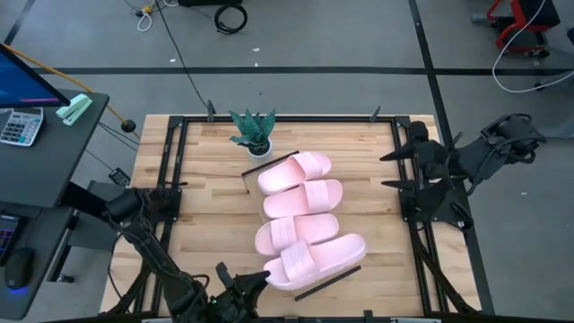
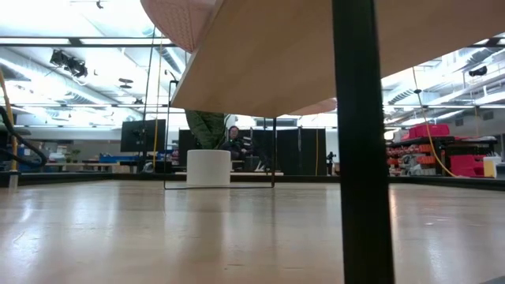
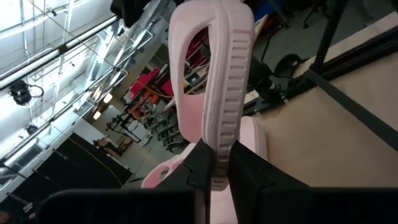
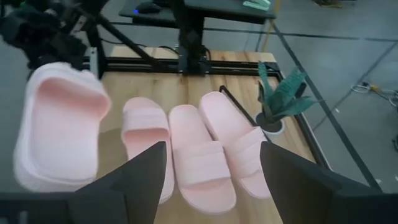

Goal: Pick and place slides into the shelf
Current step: Put the pink slipper on the shelf

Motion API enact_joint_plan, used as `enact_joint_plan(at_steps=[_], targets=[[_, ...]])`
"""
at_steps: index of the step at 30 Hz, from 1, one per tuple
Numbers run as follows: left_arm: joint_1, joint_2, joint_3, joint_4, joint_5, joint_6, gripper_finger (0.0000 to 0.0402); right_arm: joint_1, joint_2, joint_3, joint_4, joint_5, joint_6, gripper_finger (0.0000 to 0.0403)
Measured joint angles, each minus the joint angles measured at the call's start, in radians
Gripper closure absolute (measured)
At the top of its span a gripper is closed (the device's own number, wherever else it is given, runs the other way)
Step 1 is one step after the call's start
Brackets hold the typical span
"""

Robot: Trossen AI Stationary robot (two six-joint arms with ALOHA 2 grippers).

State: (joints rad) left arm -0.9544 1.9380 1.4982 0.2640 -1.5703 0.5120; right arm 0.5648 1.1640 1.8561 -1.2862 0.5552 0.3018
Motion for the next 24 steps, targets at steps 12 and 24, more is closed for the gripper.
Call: enact_joint_plan(at_steps=[12, 24], targets=[[-0.038, 0.058, -0.001, -0.356, 0.005, -0.271, 0.0369, 0.000, 0.062, 0.000, 0.000, 0.021, 0.204, 0.0140], [0.000, 0.097, -0.001, -0.517, 0.055, -0.409, 0.0370, 0.000, 0.135, 0.000, 0.042, 0.019, 0.247, 0.0139]])
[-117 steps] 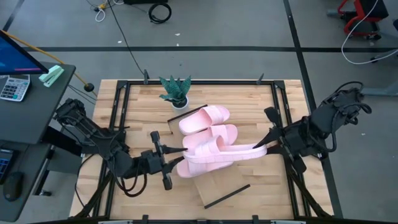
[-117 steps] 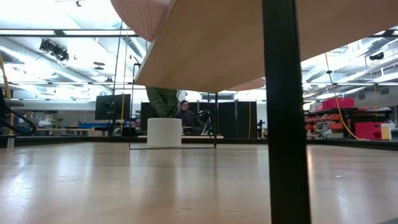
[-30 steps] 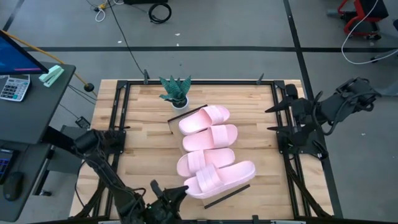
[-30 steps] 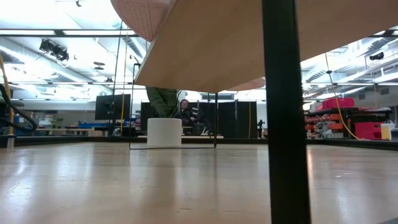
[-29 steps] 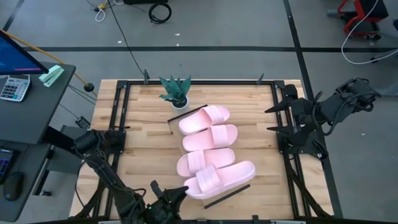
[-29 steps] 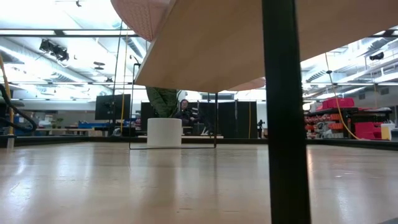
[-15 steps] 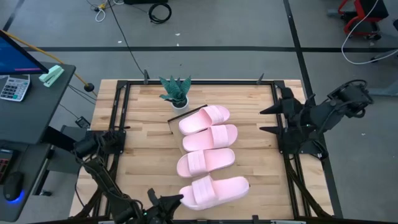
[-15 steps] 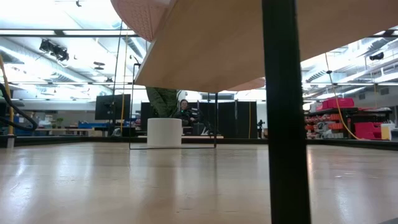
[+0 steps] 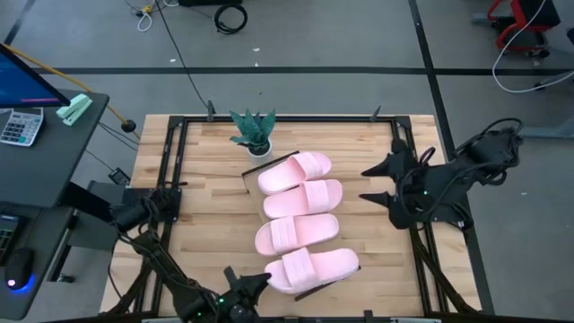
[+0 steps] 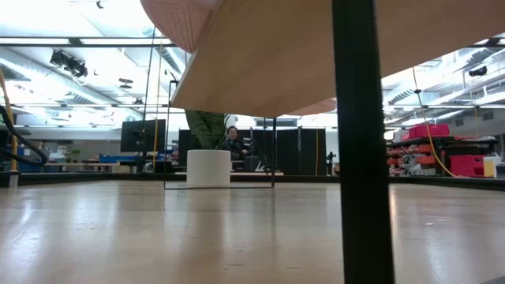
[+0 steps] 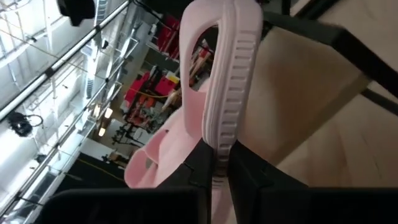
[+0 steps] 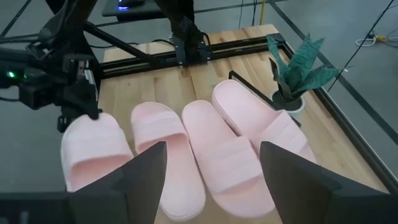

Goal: Pick and place slides into the shelf
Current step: Put the pink slipper on the shelf

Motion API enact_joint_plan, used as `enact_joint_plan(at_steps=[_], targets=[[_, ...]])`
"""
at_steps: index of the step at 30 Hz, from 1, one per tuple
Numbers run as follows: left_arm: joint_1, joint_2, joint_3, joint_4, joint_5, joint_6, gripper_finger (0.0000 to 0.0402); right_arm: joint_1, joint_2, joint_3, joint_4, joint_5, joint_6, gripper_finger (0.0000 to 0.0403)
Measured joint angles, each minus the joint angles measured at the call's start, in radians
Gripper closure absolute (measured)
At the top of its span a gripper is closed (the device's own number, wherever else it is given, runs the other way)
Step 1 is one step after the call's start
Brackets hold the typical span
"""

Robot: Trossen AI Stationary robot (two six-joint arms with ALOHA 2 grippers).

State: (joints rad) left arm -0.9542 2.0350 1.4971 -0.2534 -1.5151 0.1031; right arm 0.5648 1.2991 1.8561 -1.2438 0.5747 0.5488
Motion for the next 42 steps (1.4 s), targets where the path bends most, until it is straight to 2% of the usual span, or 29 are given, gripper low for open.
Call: enact_joint_plan(at_steps=[8, 11, 20, 27, 34, 42], targets=[[0.007, 0.015, 0.001, -0.256, 0.075, -0.268, 0.0361, 0.000, 0.005, 0.000, 0.014, 0.000, 0.035, 0.0141], [0.011, 0.022, 0.001, -0.301, 0.073, -0.302, 0.0370, 0.002, 0.005, 0.000, 0.014, 0.000, 0.042, 0.0141], [0.031, 0.022, 0.000, -0.296, 0.016, -0.242, 0.0360, 0.001, 0.005, 0.000, 0.014, 0.000, 0.053, 0.0141], [0.047, 0.022, 0.000, -0.248, -0.052, -0.147, 0.0370, 0.001, 0.005, 0.000, 0.014, 0.000, 0.053, 0.0141], [0.064, 0.022, 0.000, -0.153, -0.054, -0.056, 0.0361, 0.001, 0.005, 0.000, 0.014, 0.000, 0.052, 0.0141], [0.079, 0.022, 0.000, -0.161, -0.055, -0.030, 0.0370, 0.001, 0.005, 0.000, 0.014, -0.010, 0.052, 0.0141]])
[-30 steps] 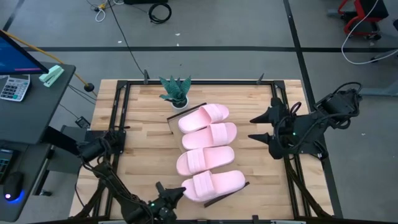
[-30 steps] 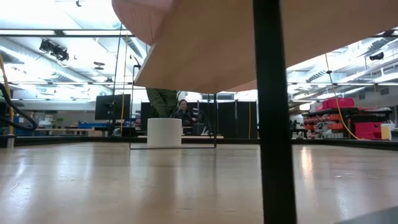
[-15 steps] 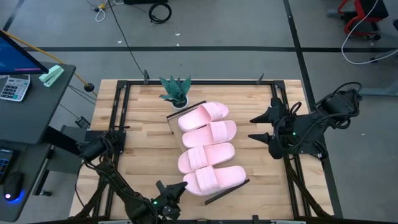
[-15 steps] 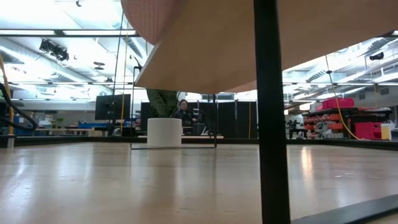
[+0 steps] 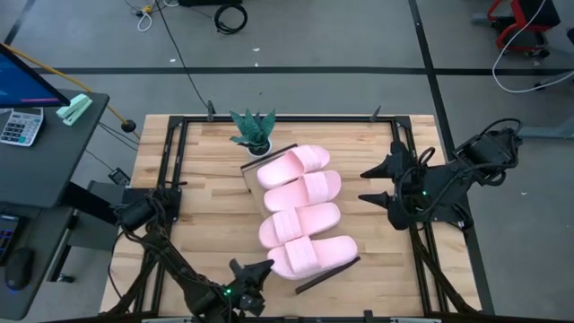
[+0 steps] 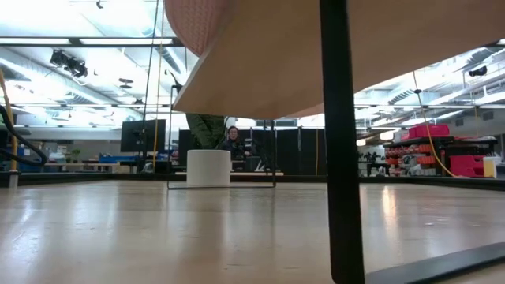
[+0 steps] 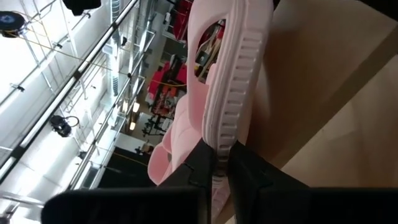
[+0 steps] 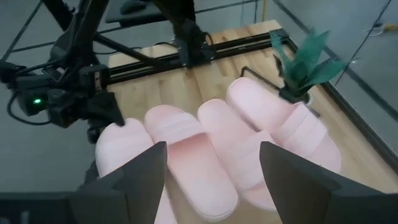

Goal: Pick and place slides into the shelf
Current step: Put the pink slipper on the shelf

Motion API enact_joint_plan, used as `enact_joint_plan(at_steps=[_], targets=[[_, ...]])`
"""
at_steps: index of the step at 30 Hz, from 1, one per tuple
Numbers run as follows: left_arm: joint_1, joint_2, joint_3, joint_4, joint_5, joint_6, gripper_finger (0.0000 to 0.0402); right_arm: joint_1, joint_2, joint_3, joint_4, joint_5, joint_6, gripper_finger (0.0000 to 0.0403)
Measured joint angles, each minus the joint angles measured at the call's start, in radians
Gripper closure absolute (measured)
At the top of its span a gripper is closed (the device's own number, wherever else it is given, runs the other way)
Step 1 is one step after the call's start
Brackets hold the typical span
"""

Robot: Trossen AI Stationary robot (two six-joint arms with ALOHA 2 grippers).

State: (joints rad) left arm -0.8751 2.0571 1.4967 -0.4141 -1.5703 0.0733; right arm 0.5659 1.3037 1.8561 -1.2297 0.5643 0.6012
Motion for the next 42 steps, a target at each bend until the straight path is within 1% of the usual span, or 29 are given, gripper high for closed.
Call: enact_joint_plan(at_steps=[5, 7, 10, 14, 18, 22, 25, 31, 37, 40, 42], targets=[[0.014, 0.000, 0.000, -0.003, 0.000, 0.045, 0.0367, 0.000, 0.000, 0.000, 0.000, -0.095, 0.017, 0.0141], [0.015, 0.000, 0.000, -0.003, 0.000, 0.066, 0.0370, 0.000, 0.000, 0.000, 0.000, -0.117, 0.044, 0.0141], [0.015, 0.000, 0.000, -0.003, 0.000, 0.069, 0.0370, 0.000, 0.000, 0.000, 0.000, -0.126, 0.057, 0.0141], [0.015, 0.000, 0.000, 0.005, 0.000, 0.063, 0.0352, 0.000, 0.000, 0.000, 0.000, -0.125, 0.056, 0.0141], [0.008, 0.000, 0.000, 0.007, 0.008, -0.013, 0.0330, 0.000, 0.000, 0.000, 0.000, -0.126, 0.052, 0.0141], [0.002, 0.000, 0.000, 0.007, 0.081, -0.113, 0.0308, 0.000, 0.000, 0.000, 0.000, -0.130, 0.052, 0.0141], [0.001, -0.001, 0.000, 0.008, 0.110, -0.172, 0.0292, 0.000, 0.000, 0.000, 0.000, -0.130, 0.051, 0.0141], [0.003, -0.002, 0.000, 0.007, 0.162, -0.206, 0.0260, 0.000, 0.000, 0.000, 0.000, -0.132, 0.050, 0.0141], [0.011, -0.002, 0.000, -0.009, 0.209, -0.301, 0.0229, 0.000, 0.000, 0.000, 0.000, -0.133, 0.050, 0.0141], [0.021, -0.002, 0.000, -0.010, 0.210, -0.325, 0.0223, 0.000, 0.000, 0.000, 0.000, -0.133, 0.050, 0.0141], [0.029, -0.002, 0.000, -0.011, 0.208, -0.299, 0.0224, 0.000, 0.000, 0.000, 0.000, -0.133, 0.050, 0.0141]])
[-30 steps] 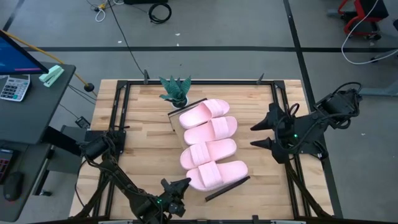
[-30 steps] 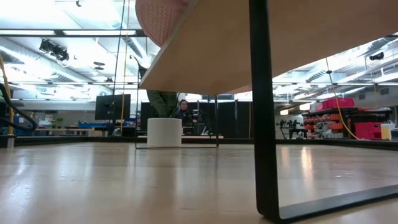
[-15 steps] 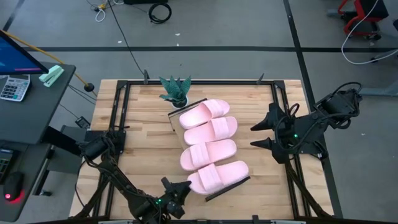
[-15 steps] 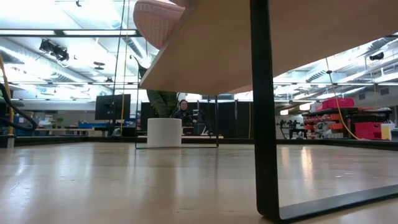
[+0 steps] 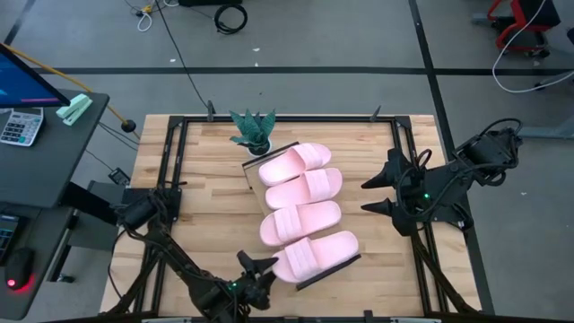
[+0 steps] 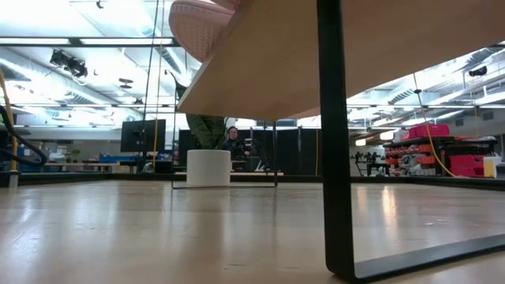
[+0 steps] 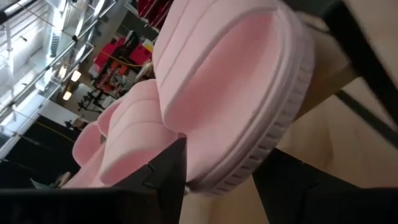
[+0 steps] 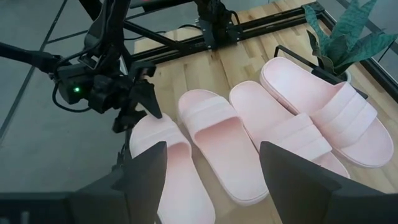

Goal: Pick and place slides into the shelf
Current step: Put the pink slipper on the shelf

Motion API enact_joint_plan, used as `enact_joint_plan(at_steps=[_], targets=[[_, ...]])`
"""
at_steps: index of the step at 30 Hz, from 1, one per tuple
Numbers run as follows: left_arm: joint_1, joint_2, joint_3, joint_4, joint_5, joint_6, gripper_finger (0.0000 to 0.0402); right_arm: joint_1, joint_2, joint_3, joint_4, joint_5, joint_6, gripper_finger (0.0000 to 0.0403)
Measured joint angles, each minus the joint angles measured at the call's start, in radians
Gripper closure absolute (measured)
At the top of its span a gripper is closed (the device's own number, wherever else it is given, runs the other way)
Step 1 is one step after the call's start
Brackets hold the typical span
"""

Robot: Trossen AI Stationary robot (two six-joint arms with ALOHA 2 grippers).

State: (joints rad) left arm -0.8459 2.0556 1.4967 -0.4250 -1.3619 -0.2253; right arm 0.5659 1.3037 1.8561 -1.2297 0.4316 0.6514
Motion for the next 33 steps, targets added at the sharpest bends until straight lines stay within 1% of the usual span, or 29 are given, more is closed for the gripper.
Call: enact_joint_plan(at_steps=[9, 12, 17, 22, 26, 33], targets=[[0.037, 0.000, 0.000, -0.003, 0.001, 0.011, 0.0248, 0.000, 0.000, 0.000, 0.000, 0.000, 0.000, 0.0141], [0.045, 0.000, 0.000, -0.035, 0.001, 0.016, 0.0258, 0.000, 0.000, 0.000, 0.000, 0.000, 0.000, 0.0141], [0.047, 0.000, 0.000, -0.052, 0.005, 0.087, 0.0282, 0.000, 0.000, 0.000, 0.000, 0.000, 0.000, 0.0141], [0.044, 0.000, 0.000, -0.052, 0.012, 0.048, 0.0303, 0.000, 0.000, 0.000, 0.000, 0.000, 0.000, 0.0141], [0.032, 0.000, 0.000, -0.052, 0.017, -0.023, 0.0297, 0.000, 0.000, 0.000, 0.000, 0.000, 0.001, 0.0141], [0.030, 0.000, 0.000, -0.052, 0.011, -0.099, 0.0255, 0.000, 0.000, 0.000, 0.000, -0.001, 0.003, 0.0141]])
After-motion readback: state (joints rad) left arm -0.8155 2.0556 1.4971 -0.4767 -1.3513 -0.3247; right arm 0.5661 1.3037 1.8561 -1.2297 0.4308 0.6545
